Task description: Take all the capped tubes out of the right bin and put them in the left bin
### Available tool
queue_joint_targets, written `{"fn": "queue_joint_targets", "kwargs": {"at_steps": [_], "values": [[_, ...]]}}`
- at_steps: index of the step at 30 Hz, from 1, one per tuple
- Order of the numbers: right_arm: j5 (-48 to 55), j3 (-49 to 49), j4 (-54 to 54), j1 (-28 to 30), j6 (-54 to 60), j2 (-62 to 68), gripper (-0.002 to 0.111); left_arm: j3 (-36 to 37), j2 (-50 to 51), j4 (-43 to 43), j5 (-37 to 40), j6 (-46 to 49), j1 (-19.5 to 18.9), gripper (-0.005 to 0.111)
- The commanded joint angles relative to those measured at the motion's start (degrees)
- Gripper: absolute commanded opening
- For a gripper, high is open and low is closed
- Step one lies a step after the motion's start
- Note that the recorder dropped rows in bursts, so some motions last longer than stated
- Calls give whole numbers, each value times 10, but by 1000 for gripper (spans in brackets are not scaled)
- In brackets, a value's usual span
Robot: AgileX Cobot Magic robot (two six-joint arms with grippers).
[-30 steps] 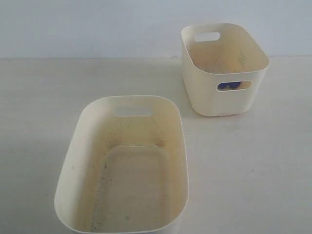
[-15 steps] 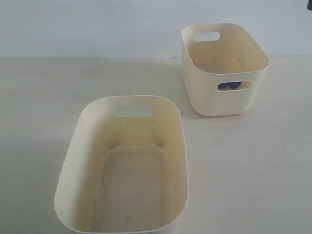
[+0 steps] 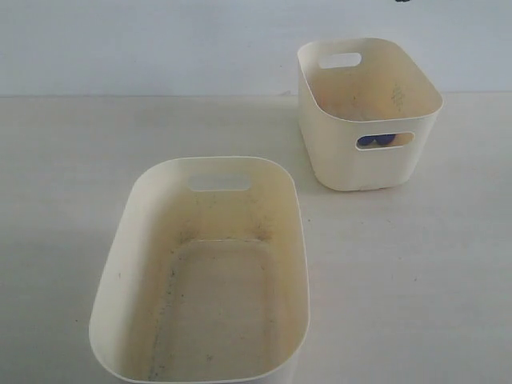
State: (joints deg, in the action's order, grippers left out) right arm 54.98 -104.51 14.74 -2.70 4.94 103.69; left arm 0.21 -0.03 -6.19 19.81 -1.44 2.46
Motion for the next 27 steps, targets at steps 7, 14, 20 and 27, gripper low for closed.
{"fn": "queue_joint_targets", "kwargs": {"at_steps": [7, 14, 20, 27], "values": [[128, -317, -56, -8, -68, 224, 1, -2, 0, 6, -3, -5, 1, 4], [145, -328, -69, -13, -68, 331, 1, -2, 0, 6, -3, -5, 1, 4], [150, -328, -68, -18, -71, 363, 1, -2, 0, 6, -3, -5, 1, 4], [150, -347, -92, -53, -67, 361, 1, -2, 0, 6, -3, -5, 1, 4]]}}
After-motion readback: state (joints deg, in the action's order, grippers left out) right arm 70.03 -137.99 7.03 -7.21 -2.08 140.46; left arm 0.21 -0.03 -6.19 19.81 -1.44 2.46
